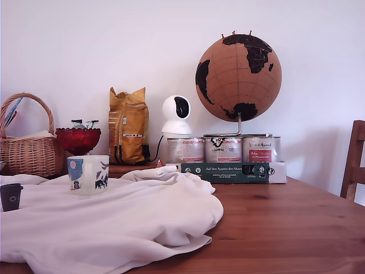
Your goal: Pick the grey coffee capsule and place it inside the blue coffee cup
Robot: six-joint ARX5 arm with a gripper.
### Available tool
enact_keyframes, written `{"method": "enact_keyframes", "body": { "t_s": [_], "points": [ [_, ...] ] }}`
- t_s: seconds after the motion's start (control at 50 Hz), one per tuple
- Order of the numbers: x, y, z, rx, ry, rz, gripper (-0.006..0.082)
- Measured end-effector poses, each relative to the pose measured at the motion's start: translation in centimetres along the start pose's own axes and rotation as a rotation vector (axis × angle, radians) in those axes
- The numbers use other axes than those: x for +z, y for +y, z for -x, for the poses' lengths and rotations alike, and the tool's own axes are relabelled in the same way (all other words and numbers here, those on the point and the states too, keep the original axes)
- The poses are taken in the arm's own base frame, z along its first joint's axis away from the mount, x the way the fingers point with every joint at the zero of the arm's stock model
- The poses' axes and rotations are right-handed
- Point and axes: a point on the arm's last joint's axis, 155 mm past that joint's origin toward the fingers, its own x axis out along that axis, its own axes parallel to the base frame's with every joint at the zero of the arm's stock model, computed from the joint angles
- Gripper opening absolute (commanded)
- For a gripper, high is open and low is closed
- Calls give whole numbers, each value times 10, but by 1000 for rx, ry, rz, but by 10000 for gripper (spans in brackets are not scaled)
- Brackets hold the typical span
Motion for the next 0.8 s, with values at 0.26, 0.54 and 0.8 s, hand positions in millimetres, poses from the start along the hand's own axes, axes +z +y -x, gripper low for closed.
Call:
{"method": "enact_keyframes", "body": {
  "t_s": [0.26,0.54,0.8],
  "points": [
    [-45,-20,5,-115,178,44,-19],
    [-31,-24,3,-133,128,163,-19],
    [59,-29,10,-212,-210,363,-19]
  ]
}}
